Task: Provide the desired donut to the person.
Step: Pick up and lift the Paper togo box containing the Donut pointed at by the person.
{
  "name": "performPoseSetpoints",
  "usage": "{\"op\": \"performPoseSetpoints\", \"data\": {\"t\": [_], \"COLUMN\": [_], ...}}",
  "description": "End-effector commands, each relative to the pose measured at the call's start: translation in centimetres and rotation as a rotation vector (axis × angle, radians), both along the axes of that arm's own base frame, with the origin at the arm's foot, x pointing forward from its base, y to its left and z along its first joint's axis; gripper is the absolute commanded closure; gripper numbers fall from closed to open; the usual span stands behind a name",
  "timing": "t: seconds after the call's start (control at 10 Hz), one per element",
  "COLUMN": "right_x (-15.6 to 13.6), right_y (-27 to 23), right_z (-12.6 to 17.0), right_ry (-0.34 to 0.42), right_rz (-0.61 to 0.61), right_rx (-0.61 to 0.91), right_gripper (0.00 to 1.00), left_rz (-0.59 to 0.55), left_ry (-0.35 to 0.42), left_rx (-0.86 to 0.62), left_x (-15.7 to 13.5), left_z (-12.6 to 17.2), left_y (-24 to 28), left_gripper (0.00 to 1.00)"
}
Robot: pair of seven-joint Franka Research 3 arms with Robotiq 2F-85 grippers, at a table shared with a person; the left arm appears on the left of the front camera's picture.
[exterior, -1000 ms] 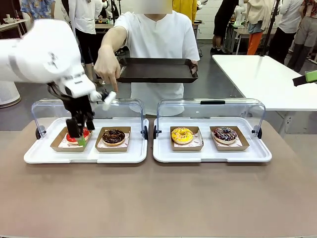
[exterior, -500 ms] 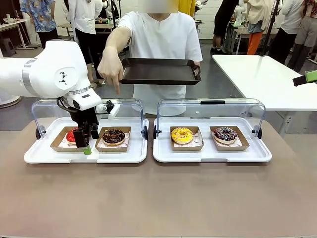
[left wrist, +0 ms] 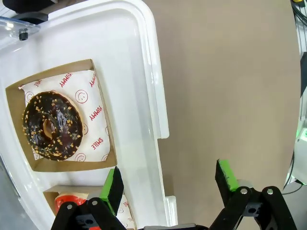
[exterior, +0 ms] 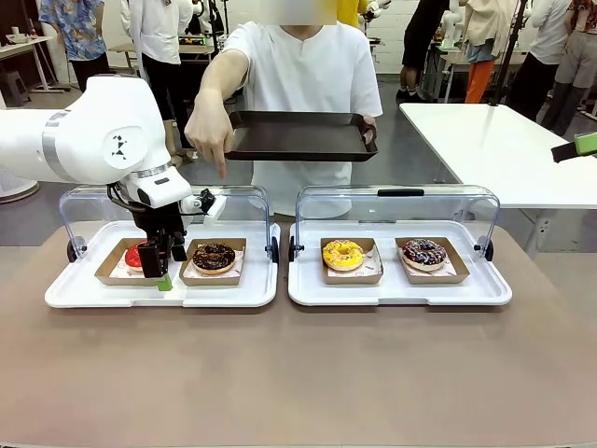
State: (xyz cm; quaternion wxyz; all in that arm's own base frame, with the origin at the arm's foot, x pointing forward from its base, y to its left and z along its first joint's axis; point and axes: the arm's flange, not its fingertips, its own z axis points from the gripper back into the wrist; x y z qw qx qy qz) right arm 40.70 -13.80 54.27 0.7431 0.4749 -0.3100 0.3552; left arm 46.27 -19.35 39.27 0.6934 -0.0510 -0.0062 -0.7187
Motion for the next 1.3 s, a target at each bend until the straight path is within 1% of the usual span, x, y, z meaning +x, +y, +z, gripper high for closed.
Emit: {"op": "performPoseSetpoints", "data": {"t": [0.0,0.1,0.2,0.3,0.5,0.6,0.9,1.1,1.2], "right_x": [0.0,0.0,0.0,0.0,0.0,0.0,0.0,0.0,0.0], "right_y": [0.0,0.0,0.0,0.0,0.0,0.0,0.0,0.0,0.0], "right_z": [0.0,0.0,0.0,0.0,0.0,0.0,0.0,0.0,0.0], "right_ry": [-0.002,-0.002,-0.002,-0.002,-0.002,-0.002,-0.002,-0.002,-0.002], "right_rz": [0.002,0.002,0.002,0.002,0.002,0.002,0.002,0.002,0.002], "right_rx": [0.003,0.003,0.003,0.003,0.003,0.003,0.003,0.003,0.003], "right_gripper": [0.00,0.00,0.00,0.00,0.00,0.00,0.00,0.00,0.00], "left_rz": [-0.007,0.000,-0.062,-0.052,-0.060,-0.057,-0.017,-0.033,-0.033], "left_ry": [-0.003,0.000,-0.008,-0.038,-0.011,-0.019,-0.072,-0.105,-0.106], "left_rx": [0.006,0.000,-0.015,-0.029,-0.027,-0.018,-0.008,0.009,0.012], "left_x": [-0.1,0.0,0.0,0.5,1.2,1.3,1.8,2.0,2.0], "left_z": [0.1,0.0,-0.2,-0.8,-2.3,-2.7,-3.9,-4.0,-4.2], "left_y": [-0.1,0.0,-0.7,-1.0,-1.5,-1.5,-1.2,-1.1,-1.1], "left_gripper": [0.00,0.00,0.00,0.00,0.00,0.00,0.00,0.00,0.00]}}
